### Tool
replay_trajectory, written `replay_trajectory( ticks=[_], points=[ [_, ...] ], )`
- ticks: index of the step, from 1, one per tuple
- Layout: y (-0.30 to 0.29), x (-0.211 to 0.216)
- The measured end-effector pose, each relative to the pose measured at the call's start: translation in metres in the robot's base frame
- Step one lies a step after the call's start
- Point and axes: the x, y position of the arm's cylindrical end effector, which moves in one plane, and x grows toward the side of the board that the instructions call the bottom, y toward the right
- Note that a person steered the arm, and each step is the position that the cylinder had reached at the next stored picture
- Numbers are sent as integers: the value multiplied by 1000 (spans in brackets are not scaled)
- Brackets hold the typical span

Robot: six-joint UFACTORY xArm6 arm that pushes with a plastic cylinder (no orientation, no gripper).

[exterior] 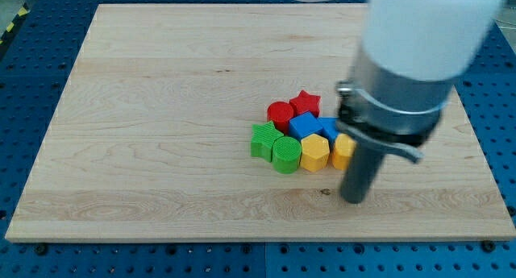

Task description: Arrange the group of blocks

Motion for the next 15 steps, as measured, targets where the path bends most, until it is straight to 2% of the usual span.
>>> replay_trajectory(
  ticks=[1,3,5,9,10,11,12,13,14,15],
  points=[
    [42,-1],
    [38,-48],
    [35,-36],
    [4,-45],
    [4,-49],
    [30,-29],
    [49,-55],
    [55,-113],
    [2,-135],
    [-25,-140]
  ],
)
